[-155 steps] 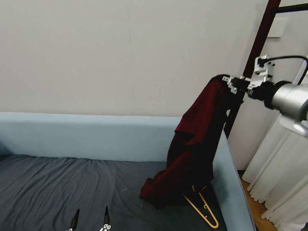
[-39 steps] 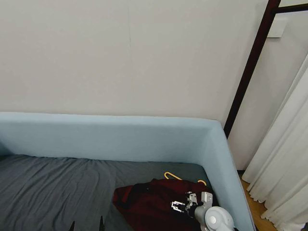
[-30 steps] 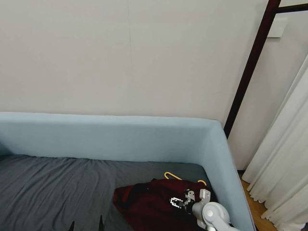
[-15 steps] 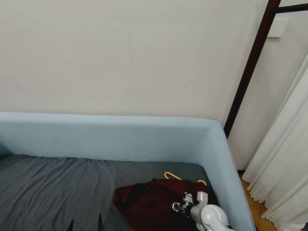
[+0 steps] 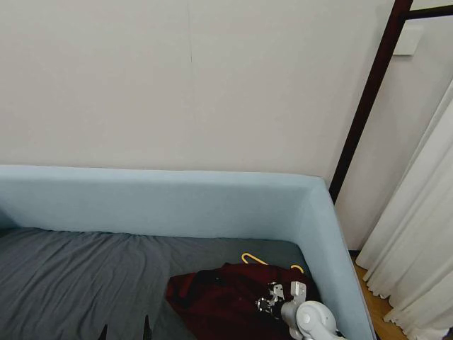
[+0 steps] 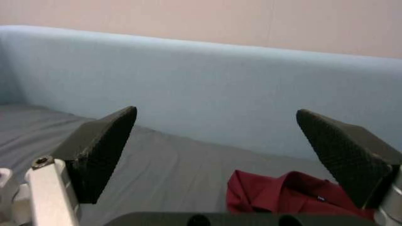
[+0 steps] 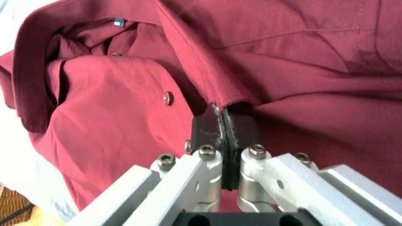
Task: Pick up the clothes from the sofa and hang them on the clothes hanger.
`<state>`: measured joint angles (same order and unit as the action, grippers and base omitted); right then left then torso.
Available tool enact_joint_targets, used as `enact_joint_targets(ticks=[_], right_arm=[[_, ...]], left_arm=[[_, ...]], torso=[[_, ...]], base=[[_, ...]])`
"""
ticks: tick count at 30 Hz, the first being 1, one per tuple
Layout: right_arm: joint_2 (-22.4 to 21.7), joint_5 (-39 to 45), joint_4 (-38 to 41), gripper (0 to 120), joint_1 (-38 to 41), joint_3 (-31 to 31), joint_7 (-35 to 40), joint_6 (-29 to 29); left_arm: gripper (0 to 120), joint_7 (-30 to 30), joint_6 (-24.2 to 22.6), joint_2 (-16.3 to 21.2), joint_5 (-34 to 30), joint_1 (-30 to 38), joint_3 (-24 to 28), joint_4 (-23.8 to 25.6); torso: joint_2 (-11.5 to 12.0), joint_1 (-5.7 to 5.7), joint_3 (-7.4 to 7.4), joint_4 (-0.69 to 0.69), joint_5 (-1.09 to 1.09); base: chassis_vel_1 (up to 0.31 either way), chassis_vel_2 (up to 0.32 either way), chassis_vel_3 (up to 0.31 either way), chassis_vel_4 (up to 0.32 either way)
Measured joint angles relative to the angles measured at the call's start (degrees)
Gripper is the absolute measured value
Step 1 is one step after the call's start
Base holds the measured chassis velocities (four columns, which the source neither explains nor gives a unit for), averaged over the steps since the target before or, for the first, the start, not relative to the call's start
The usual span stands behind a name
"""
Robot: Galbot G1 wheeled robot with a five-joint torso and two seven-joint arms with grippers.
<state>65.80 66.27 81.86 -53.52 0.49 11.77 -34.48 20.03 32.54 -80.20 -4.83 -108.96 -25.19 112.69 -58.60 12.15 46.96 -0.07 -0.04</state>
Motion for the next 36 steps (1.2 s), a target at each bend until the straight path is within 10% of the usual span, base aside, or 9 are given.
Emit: enact_joint_targets(ticks=[16,36], right_arm=[[-7.2,-0.4,10.7,0,-1.4,0.6,1.3,2.6],[-9.3,0.9,11.3,0,-1.7,2.6,2.1,2.3]], left_arm=[[100,6.8,-16.8,16.4,-10.3,18.5,12.2,-8.2],[100,9.7,-22.0,12.7,-24.4,37.8,27.1,-28.8]], torso=[[0.0,0.00,0.00,-0.02,0.00],[0.0,0.01,0.00,0.00,0.01]], base=[[0.000,0.000,0.000,0.000],[0.000,0.000,0.000,0.000]])
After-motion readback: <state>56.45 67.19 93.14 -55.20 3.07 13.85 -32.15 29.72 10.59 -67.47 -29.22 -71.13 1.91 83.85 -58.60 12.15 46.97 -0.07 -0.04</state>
